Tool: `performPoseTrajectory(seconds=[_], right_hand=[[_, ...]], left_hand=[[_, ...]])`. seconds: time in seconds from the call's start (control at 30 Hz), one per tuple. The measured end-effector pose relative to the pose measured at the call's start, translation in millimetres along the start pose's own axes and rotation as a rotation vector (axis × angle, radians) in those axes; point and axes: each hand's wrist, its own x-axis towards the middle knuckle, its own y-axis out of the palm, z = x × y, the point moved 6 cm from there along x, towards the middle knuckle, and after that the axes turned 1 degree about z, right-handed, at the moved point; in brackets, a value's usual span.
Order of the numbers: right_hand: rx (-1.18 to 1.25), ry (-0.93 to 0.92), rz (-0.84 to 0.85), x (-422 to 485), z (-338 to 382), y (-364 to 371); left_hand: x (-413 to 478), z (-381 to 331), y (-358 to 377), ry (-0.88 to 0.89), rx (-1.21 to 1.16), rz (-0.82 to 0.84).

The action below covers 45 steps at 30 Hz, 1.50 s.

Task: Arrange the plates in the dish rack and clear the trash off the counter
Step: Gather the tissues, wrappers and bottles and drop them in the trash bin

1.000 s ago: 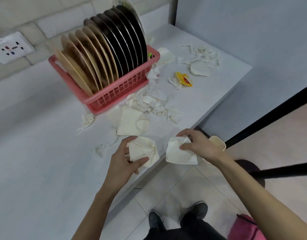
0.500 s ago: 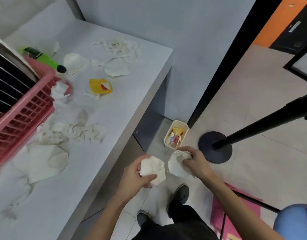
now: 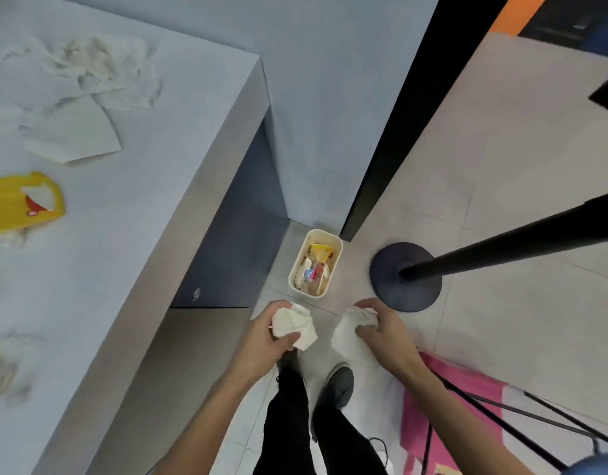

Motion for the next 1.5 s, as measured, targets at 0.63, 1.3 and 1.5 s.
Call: performPoseTrajectory(seconds=[0.63, 1.3, 1.5], right_hand=[[0.094, 0.292, -0.067, 246.8, -224.5, 134.5], [0.09, 0.237, 0.015, 329.2, -263.4, 182.2], [0.087, 0.174, -0.008, 346.9, -258.2, 173.0]], left_hand=[[367.4, 155.3, 119.7, 0.139, 0.835, 0.192], [456.3, 229.0, 191.3, 0.283, 1.247, 0.346], [471.7, 245.0, 207.5, 0.198, 1.234, 0.332]])
